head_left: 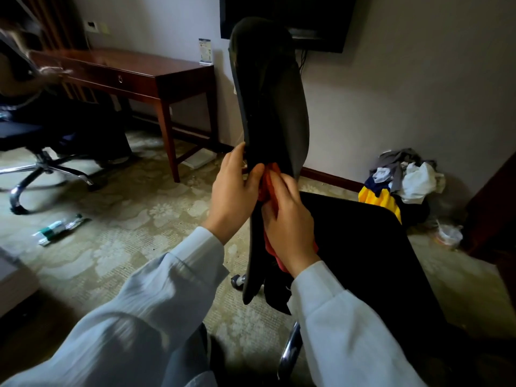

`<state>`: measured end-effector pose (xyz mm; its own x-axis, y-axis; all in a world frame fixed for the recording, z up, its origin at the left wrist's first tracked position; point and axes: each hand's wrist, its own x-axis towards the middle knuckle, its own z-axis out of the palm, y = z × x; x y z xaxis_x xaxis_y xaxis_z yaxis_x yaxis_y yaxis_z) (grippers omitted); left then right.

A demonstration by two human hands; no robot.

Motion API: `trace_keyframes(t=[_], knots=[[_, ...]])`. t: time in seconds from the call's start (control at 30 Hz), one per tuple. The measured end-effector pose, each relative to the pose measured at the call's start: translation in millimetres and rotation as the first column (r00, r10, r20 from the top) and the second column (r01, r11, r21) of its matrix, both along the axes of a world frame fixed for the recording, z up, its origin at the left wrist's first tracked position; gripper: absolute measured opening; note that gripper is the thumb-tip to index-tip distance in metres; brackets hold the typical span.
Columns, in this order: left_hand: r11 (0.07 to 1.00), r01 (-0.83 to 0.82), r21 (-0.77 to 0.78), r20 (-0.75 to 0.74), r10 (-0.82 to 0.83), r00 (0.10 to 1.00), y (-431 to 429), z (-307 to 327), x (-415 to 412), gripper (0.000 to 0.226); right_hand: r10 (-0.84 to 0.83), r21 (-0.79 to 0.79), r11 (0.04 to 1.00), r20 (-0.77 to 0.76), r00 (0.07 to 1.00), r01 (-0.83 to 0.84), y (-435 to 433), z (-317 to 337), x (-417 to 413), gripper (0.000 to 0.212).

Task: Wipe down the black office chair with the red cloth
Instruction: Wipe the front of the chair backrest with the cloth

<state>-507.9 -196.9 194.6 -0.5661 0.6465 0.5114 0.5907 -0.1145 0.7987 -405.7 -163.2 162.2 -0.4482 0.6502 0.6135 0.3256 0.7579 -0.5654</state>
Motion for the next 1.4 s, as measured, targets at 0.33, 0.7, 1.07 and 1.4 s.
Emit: trace_keyframes(t=[0.33, 0.7, 1.07, 1.4], knots=[[1.000, 0.025, 0.016, 0.023, -0.026, 0.999, 0, -5, -3, 0.046, -0.025, -0.195, 0.977, 0.273, 0.962, 0.081, -4, -36, 12, 0.050], [0.990, 0.129, 0.047, 0.081, -0.133, 0.988, 7, -32, -1, 0.073, -0.135, 0.248, 0.958, -0.059, 0.989, 0.146, 5, 9, -2, 0.042], [0.989, 0.113, 0.093, 0.080, -0.120, 0.990, 12, -33, -1, 0.070, -0.617, 0.616, 0.679, 0.182, 0.766, 0.400, 7, -5, -4, 0.042], [0.992, 0.083, 0.096, 0.080, -0.091, 0.993, 13, -36, 1, 0.070, -0.464, 0.372, 0.870, 0.397, 0.792, 0.324, 3, -52, 31, 0.058]])
